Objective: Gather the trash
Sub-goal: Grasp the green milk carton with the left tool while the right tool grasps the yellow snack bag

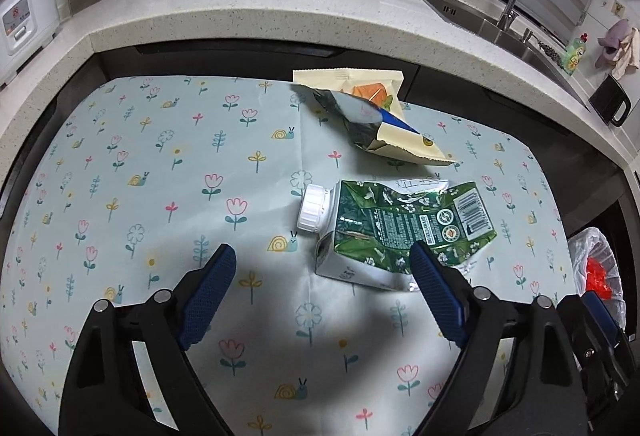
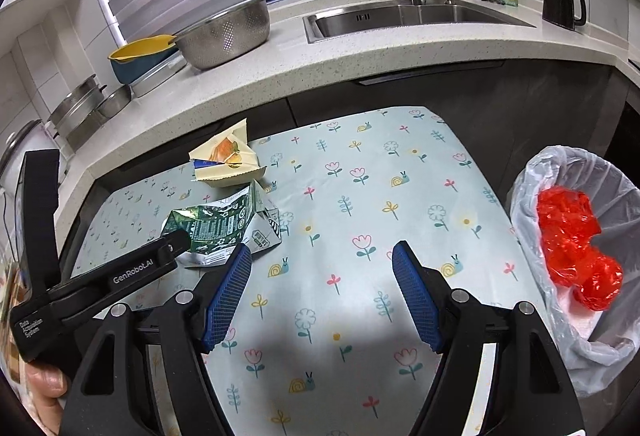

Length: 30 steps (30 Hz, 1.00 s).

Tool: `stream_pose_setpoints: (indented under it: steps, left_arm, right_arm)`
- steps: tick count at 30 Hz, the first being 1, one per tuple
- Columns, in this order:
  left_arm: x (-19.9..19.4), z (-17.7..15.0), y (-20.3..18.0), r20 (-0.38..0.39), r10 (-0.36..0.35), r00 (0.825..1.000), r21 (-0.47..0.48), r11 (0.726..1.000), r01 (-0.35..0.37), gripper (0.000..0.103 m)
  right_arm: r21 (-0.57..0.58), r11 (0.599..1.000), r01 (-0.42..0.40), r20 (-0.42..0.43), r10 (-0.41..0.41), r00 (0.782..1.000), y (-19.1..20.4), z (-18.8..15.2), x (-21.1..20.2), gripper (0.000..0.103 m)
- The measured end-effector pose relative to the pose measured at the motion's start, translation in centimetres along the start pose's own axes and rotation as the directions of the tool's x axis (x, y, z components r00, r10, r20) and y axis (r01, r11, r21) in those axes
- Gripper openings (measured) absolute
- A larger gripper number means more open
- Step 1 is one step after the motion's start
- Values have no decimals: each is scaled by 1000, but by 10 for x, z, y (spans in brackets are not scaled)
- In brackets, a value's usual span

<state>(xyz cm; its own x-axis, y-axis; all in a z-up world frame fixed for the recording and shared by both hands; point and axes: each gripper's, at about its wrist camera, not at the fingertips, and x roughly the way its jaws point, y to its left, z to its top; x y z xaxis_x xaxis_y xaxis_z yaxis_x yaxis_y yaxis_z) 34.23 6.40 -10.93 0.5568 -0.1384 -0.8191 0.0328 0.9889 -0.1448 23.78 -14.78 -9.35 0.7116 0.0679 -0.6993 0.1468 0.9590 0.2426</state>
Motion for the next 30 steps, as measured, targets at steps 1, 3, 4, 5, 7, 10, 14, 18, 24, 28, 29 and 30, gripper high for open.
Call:
stream_pose_setpoints:
  steps: [1, 3, 4, 5, 7, 10, 14, 18, 24, 28, 29, 30]
  left_arm:
    - [3, 1, 0, -5, 1, 1000, -2, 1000, -1, 79]
    - [9, 3, 1, -17, -3, 1000, -11, 1000, 3, 74]
    - [11, 3, 3, -20, -3, 1000, -19, 1000, 2, 73]
    - [14, 4, 4, -22, -9, 1000, -29, 1000, 8, 73]
    - [16, 5, 5, -25, -28, 999, -37, 999, 27, 68]
    - [14, 7, 1, -21, -55, 998, -22, 998, 55, 50]
    - [7, 9, 0, -17, -74, 997, -14, 997, 73, 33]
    - [-2, 8, 6, -9, -67, 998, -15, 998, 67, 32]
    - [-21, 9, 35, 22, -32, 999, -60, 998, 33, 30]
    - [-28, 14, 57, 31, -2, 1000, -93, 996, 5, 29]
    - [-29, 15, 62, 36, 12, 999, -98, 995, -9, 29]
    - [-30, 16, 66, 40, 24, 999, -101, 995, -20, 29]
  right_arm:
    - [-1, 1000, -2, -2, 2, 1000, 1, 1, 3, 70]
    - [-3, 1000, -3, -4, 3, 1000, 2, 2, 7, 70]
    - [-4, 1000, -5, -6, 5, 1000, 3, 3, 9, 70]
    - [-4, 1000, -6, -7, 6, 1000, 4, 3, 11, 70]
    - [-7, 1000, -8, -9, 8, 1000, 5, 3, 14, 70]
    - [-12, 1000, -13, -14, 13, 1000, 8, 4, 18, 70]
    - [-14, 1000, -21, -15, 21, 1000, 12, 5, 20, 70]
    - [-26, 999, -29, -15, 29, 999, 19, 6, 19, 70]
    - [-40, 998, -51, -11, 50, 999, 35, 9, 18, 70]
    - [-54, 996, -74, -15, 74, 997, 48, 14, 24, 70]
    - [-57, 995, -81, -15, 80, 997, 51, 16, 27, 70]
    - [-59, 994, -87, -14, 86, 996, 54, 18, 29, 70]
